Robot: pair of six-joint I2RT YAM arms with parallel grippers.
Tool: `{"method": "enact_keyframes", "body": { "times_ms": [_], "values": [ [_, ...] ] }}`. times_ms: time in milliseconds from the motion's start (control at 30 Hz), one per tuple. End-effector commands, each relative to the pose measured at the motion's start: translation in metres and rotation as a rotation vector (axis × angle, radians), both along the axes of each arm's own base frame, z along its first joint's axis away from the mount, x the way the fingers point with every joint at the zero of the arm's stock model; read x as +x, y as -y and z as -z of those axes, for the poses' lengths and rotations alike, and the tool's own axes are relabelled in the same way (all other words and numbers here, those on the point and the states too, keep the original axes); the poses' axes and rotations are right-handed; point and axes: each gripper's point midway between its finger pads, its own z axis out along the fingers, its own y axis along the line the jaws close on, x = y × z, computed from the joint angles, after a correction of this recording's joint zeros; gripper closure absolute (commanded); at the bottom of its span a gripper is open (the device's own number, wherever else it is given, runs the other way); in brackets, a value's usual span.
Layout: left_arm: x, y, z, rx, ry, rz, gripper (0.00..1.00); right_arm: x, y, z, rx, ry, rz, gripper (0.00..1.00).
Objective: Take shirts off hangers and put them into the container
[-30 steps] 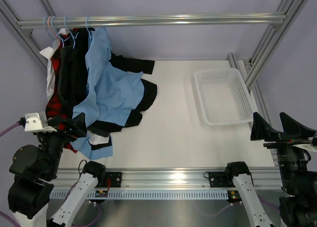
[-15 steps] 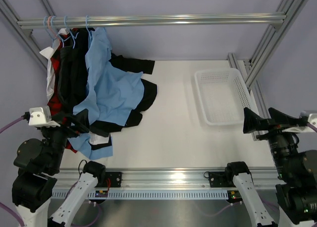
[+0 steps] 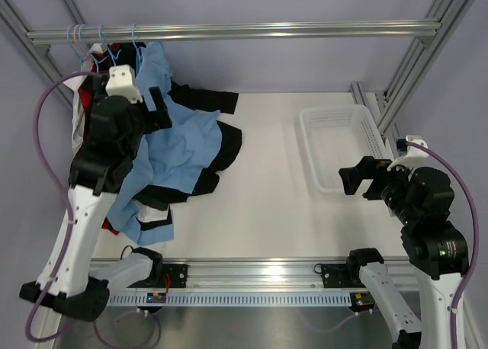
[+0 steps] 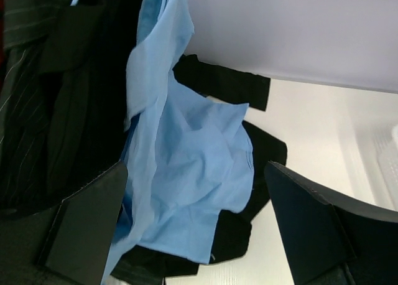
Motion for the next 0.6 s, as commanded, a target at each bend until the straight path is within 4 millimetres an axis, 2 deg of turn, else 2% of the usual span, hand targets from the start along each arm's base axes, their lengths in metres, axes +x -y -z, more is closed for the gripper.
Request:
{"method": "enact_keyframes", "body": {
  "times_ms": [0,133,200,367,467,567],
  "values": [
    [0.027,-0.014,-0.033,-0.003,0.071,-0.099,0.01,-0.007,-0.012,0.010,0.023,-0.039,-0.068,0.01],
    [0.058,-0.037,-0.028,-0.022,0.041,-0.178,0.02,-0.009,-0.013,0.011,0.024,-0.012,-0.074,0.01],
    [0.073,-0.038,-0.017,-0.011,0.009,-0.184,0.05,-0.008,-0.012,0.009,0.020,0.001,-0.069,0.00],
    [0.097,-0.037,0.001,0.031,-0.043,-0.179,0.15,-0.008,-0.015,0.010,0.025,0.008,-0.085,0.01],
    [0.107,-0.035,0.014,0.053,-0.076,-0.173,0.27,-0.008,-0.015,0.010,0.025,0.016,-0.086,0.01],
    [0.114,-0.034,0.022,0.069,-0.095,-0.165,0.46,-0.008,-0.014,0.011,0.024,0.019,-0.082,0.00]
  ]
}}
